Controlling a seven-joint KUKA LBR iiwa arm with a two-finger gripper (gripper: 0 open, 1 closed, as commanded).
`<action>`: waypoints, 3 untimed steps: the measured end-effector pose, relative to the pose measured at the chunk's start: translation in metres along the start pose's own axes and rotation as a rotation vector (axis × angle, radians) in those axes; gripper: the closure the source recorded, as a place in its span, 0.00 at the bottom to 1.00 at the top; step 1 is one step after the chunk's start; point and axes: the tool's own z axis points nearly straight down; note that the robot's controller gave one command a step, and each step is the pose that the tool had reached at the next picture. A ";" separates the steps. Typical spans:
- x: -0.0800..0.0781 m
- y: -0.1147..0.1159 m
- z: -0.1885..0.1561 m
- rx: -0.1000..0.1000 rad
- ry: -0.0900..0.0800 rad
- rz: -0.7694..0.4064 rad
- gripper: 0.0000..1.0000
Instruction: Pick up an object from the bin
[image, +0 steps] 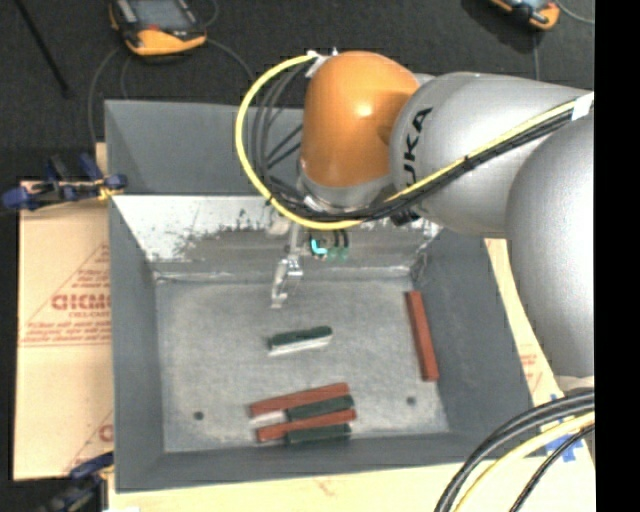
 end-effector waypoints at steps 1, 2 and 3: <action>-0.002 0.000 -0.005 -0.001 -0.008 0.002 0.00; 0.026 -0.023 0.033 0.001 -0.016 -0.212 0.00; 0.114 -0.013 0.099 0.000 -0.006 -0.202 1.00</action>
Offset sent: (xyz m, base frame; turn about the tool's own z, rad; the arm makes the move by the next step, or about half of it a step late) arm -0.0516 -0.0465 -0.0690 -0.3695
